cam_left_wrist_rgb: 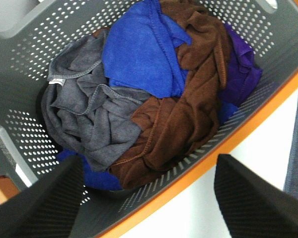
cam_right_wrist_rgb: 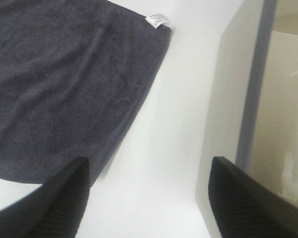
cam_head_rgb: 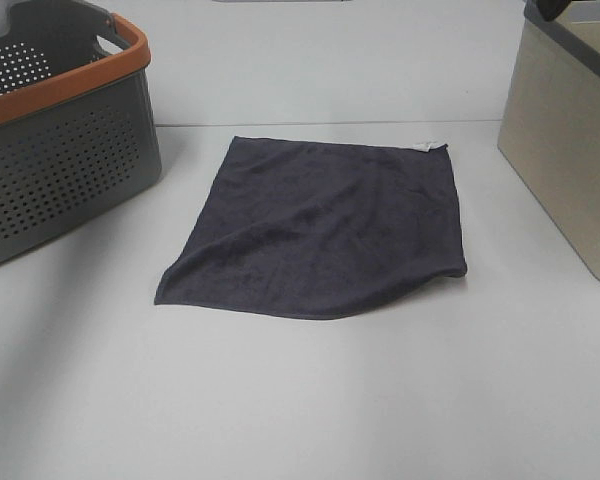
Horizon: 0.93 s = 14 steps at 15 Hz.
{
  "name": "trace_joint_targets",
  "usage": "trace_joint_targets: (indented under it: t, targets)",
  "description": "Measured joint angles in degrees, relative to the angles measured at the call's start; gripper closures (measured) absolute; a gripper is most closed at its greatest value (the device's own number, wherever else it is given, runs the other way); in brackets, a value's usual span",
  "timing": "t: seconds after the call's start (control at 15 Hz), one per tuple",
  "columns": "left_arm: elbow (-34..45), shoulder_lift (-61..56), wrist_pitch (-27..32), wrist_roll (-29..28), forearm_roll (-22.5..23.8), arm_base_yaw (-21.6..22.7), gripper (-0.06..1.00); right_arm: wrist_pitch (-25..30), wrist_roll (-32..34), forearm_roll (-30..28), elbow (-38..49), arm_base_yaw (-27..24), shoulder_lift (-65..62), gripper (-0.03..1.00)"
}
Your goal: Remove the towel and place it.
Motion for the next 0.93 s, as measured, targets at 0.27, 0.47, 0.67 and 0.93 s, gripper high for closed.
trace_joint_targets:
  t: [0.27, 0.47, 0.67, 0.93]
  targets:
    - [1.03, -1.26, 0.06, 1.6, -2.18, 6.88, 0.25, 0.11, 0.06, -0.8, 0.63, -0.8, -1.43, 0.3]
    - [7.39, -8.25, 0.06, 4.07, -5.79, 9.28, 0.25, 0.23, 0.74, -0.8, 1.55, -0.8, -5.16, 0.3]
    - [20.0, -20.05, -3.44, 5.56, -6.3, 9.34, 0.23, 0.17, 1.09, -0.52, 7.39, -0.8, -11.8, 0.29]
    - [29.85, -32.49, -7.33, 7.79, -9.05, 9.34, 0.11, 0.17, 1.09, -0.52, 17.36, -0.8, -18.56, 0.23]
